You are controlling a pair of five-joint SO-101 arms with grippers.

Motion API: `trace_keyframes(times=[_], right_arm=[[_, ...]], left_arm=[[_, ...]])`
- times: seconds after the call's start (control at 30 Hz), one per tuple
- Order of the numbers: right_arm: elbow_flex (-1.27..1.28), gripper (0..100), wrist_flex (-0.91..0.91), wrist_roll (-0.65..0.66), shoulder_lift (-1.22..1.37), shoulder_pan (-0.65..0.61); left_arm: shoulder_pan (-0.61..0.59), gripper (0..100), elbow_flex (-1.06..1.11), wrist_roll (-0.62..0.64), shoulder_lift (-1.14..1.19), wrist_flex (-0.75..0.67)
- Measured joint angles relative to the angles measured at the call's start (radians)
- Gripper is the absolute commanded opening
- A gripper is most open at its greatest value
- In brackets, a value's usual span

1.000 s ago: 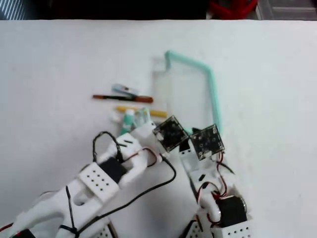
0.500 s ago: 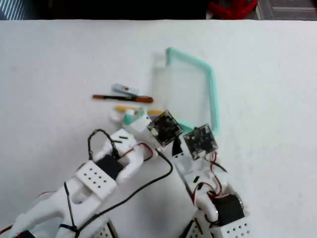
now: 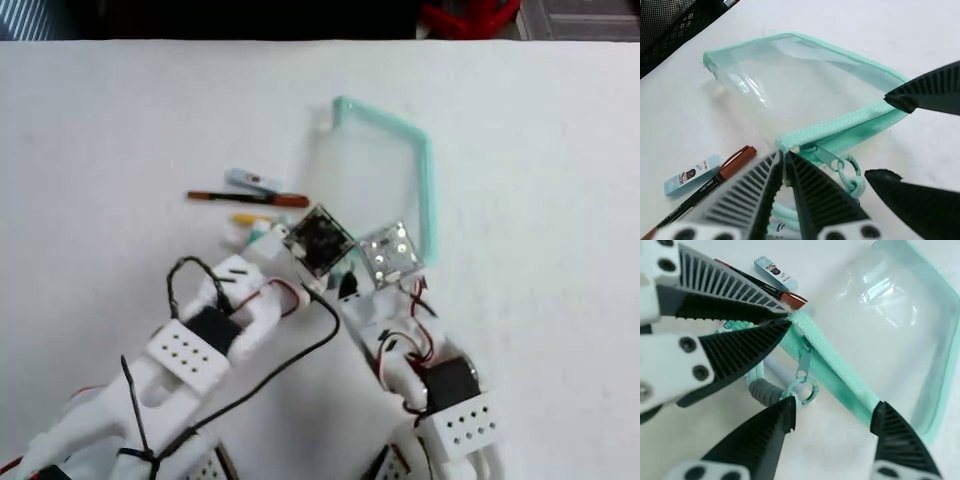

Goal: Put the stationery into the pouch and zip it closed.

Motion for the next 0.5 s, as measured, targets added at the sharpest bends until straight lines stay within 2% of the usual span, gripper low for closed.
trace_keyframes(times=[0.27, 0.5], right_arm=[[-0.031, 25.2, -0.035, 0.000, 0.069, -0.012], [-0.132, 25.4, 0.167, 0.023, 0.081, -0.020]], left_arm=[[-0.002, 3, -0.002, 0.002, -0.006, 0.000], [-0.002, 3, -0.002, 0.003, -0.008, 0.000]])
